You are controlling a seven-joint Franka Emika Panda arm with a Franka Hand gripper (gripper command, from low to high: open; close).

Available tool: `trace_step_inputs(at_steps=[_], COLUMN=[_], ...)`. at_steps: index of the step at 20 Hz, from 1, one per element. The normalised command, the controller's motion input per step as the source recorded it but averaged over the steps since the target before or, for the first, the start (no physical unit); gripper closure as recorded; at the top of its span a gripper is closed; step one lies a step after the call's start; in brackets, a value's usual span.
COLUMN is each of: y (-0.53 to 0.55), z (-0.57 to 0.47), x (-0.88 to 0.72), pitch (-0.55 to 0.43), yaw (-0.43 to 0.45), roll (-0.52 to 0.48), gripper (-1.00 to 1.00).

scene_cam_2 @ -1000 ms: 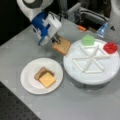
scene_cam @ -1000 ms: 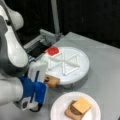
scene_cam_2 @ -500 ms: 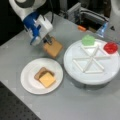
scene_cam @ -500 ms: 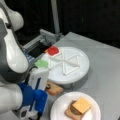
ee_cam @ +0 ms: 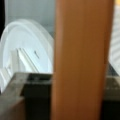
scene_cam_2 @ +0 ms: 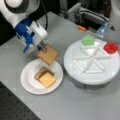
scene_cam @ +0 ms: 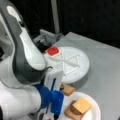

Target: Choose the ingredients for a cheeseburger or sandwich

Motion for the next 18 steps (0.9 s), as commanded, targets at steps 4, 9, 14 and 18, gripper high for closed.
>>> trace_step_inputs(at_steps=[4,9,14,18], y=[-0.12,-0.16,-0.12,-0.10], z=[-0.05,-0.08,-0.11,-0.12], x=[0.58,0.36,0.23,0.17], pitch=[0.085,0.073,0.031,-0.031], yaw=[0.083,0.023,-0.026,-0.039], roll=[0.191,0.204,0.205,0.213], gripper=[1.00,1.00,1.00,1.00])
